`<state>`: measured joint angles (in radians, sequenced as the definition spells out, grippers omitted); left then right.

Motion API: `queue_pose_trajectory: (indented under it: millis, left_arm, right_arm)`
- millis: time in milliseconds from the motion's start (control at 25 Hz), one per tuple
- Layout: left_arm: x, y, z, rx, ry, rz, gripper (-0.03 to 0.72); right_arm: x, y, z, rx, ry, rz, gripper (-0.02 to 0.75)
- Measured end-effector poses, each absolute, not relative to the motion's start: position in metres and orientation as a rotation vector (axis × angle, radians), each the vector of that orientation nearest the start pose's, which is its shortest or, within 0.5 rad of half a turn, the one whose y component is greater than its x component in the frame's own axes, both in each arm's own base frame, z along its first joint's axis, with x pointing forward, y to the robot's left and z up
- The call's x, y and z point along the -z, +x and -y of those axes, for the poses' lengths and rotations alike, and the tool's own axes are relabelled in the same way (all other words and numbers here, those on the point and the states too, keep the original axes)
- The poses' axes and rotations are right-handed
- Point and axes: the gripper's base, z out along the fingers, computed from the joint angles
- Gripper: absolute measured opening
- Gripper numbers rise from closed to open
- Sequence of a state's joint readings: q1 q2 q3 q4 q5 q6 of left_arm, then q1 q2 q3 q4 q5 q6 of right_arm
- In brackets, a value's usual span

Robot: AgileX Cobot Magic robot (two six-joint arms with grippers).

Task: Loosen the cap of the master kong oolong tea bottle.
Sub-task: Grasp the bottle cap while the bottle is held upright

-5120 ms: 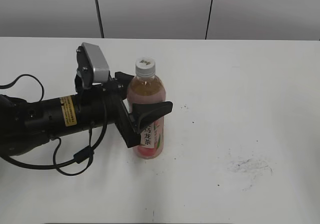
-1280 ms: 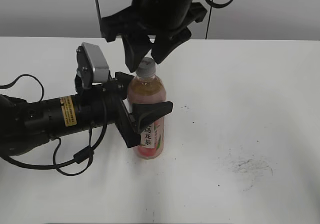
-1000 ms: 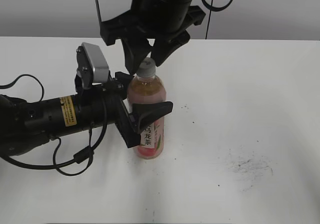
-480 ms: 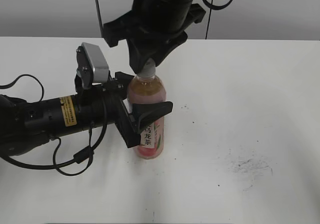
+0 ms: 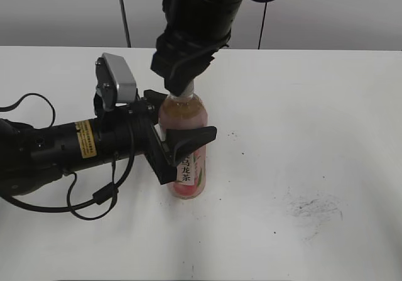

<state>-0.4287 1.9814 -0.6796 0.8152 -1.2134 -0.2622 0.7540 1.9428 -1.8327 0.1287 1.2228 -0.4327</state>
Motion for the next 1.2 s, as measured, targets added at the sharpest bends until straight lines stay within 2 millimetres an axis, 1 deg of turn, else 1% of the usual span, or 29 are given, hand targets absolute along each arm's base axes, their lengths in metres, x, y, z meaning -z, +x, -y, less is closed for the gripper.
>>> queue_pose_trajectory:
  millis: [160, 240, 360, 520, 720, 840, 1040, 1160, 1200]
  left_arm:
    - [-0.1296, 0.2671, 0.1903, 0.885, 0.976, -1.458, 0.447]
    - [-0.1296, 0.2671, 0.1903, 0.885, 0.976, -1.458, 0.447]
    - [-0.1296, 0.2672, 0.1903, 0.885, 0.976, -1.458, 0.447]
    - [-0.1296, 0.2672, 0.1902, 0.884, 0.976, -1.459, 0.447]
    - [-0.1296, 0.2673, 0.1902, 0.884, 0.975, -1.46, 0.447]
    - [-0.1296, 0.2674, 0.1902, 0.883, 0.975, -1.46, 0.447]
    - [-0.1296, 0.2676, 0.1903, 0.885, 0.973, -1.463, 0.447]
    - [-0.1296, 0.2683, 0.1896, 0.89, 0.962, -1.471, 0.447]
    - [-0.1296, 0.2683, 0.1896, 0.89, 0.962, -1.471, 0.447]
  right_arm:
    - [-0.3031, 0.2976, -0.2947, -0.192, -1.852, -2.117, 0.273]
    - [-0.3031, 0.2976, -0.2947, -0.155, -2.008, -1.959, 0.273]
    - [-0.3034, 0.2974, -0.2947, -0.112, -2.179, -1.754, 0.273]
    - [-0.3034, 0.2977, -0.2945, -0.061, -2.33, -1.54, 0.273]
    - [-0.3035, 0.2979, -0.2946, -0.007, -2.474, -1.288, 0.273]
    - [-0.3035, 0.2979, -0.2946, 0.033, -2.569, -1.088, 0.273]
    - [-0.3047, 0.2981, -0.2948, 0.109, -2.704, -0.69, 0.264]
    - [-0.3072, 0.297, -0.2941, 0.156, -2.763, -0.439, 0.172]
    - [-0.3071, 0.297, -0.2939, 0.167, -2.776, -0.376, 0.16]
